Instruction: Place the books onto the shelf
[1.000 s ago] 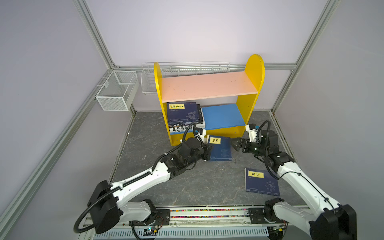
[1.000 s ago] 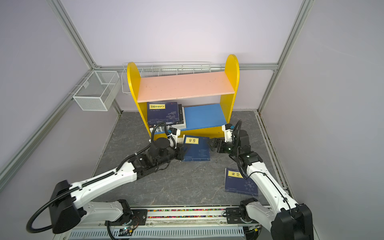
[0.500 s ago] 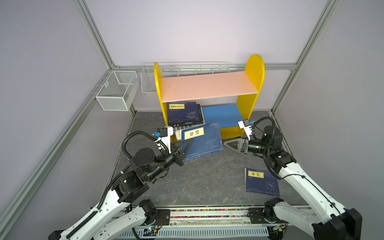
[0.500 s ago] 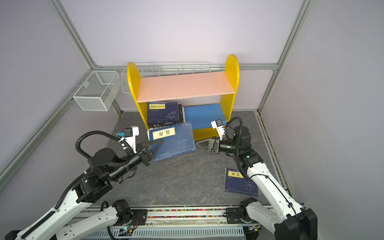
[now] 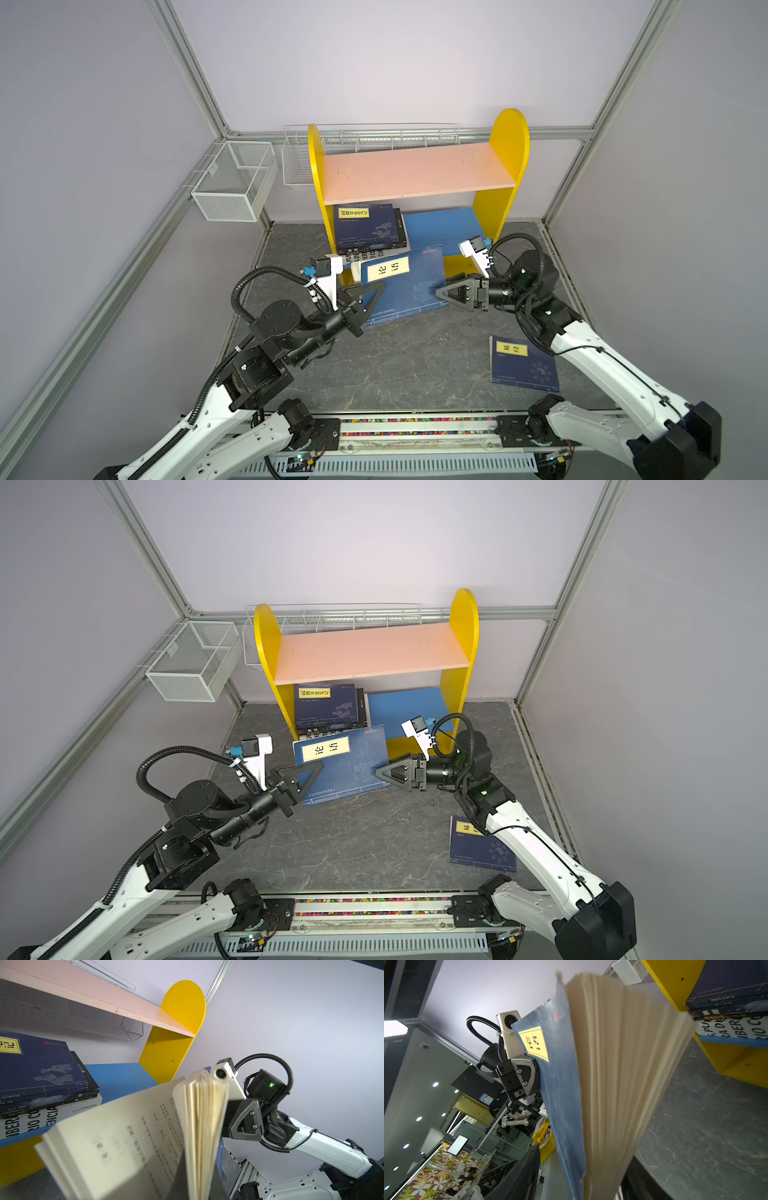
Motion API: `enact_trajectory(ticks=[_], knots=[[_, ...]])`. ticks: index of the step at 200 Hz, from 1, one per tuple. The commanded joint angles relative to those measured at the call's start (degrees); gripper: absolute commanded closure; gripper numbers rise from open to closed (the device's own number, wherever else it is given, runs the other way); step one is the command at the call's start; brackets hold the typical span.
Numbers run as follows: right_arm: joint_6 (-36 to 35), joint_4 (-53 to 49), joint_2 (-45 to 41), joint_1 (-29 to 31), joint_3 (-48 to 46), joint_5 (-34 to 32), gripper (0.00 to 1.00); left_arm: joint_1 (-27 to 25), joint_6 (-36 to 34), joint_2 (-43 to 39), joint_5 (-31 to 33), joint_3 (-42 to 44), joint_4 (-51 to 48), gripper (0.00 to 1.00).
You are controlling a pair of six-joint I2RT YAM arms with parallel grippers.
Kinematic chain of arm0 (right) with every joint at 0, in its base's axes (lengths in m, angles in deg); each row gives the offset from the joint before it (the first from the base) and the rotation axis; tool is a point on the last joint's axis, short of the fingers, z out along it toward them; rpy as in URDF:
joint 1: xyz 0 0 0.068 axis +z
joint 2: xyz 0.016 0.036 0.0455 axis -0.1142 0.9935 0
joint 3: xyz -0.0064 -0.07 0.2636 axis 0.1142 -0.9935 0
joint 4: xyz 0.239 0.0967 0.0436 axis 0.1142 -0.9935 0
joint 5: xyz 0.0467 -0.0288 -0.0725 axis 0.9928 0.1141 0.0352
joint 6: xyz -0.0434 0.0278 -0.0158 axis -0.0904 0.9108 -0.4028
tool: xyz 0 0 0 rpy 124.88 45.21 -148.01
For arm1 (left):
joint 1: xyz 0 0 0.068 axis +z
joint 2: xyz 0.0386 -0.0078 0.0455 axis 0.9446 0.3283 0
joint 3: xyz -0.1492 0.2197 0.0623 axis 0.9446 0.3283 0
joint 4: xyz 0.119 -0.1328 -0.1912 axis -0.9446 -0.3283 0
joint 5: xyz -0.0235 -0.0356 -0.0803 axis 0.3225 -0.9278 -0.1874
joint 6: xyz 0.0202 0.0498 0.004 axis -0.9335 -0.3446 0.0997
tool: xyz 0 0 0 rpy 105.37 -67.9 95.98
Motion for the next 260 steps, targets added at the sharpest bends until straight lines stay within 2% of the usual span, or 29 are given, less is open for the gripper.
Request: enact_trajectory(ticks=[1,40,79,95,116,128,153,166,178,199,217,260], knots=[[0.91,2.71,1.21,1.88,1.33,0.81,0.45,0.39,-0.94,-0.86,-0.44,0.31,3.68,1.00],[0.76,1.14,2.14,2.56,1.69,-0.85,0.66,0.54,-1.55,-0.78,0.68,0.82,3.95,1.00],[0.11,-1.33,1.05,2.55,1.88,-3.80,0.82,0.80,-1.89,-0.18,2.94,1.25,2.57,1.00],[-0.17,-1.93,0.74,2.53,2.01,-4.75,0.85,0.78,-1.90,-0.57,4.60,1.35,1.65,0.83],[-0.69,-3.33,0.64,2.48,2.31,-6.87,0.91,0.78,-1.39,-2.17,10.23,1.18,-1.18,0.44],[-1.28,-4.37,0.65,2.43,2.66,-8.13,0.92,0.78,-0.41,-3.69,16.21,0.69,-5.04,0.28],[-1.81,-4.65,0.81,1.96,3.69,-9.39,0.93,0.80,3.90,-7.52,27.07,1.23,-12.97,0.08],[-1.92,-4.58,1.13,1.51,4.64,-9.48,0.93,0.87,5.67,-8.24,29.07,1.11,-17.87,0.01],[-2.00,-4.60,1.67,1.10,5.76,-9.30,0.93,0.89,6.87,-7.95,27.36,0.75,-21.05,0.01],[-1.86,-4.11,3.12,0.72,7.41,-8.72,0.93,0.89,8.49,-5.71,18.90,1.63,-21.07,0.01],[-0.97,-2.27,4.35,0.71,7.95,-8.06,0.93,0.99,10.22,-3.25,12.18,4.17,-15.64,0.01],[3.19,4.90,6.00,0.68,7.11,-6.18,0.93,4.82,13.55,-0.83,2.89,6.40,-2.86,0.01]])
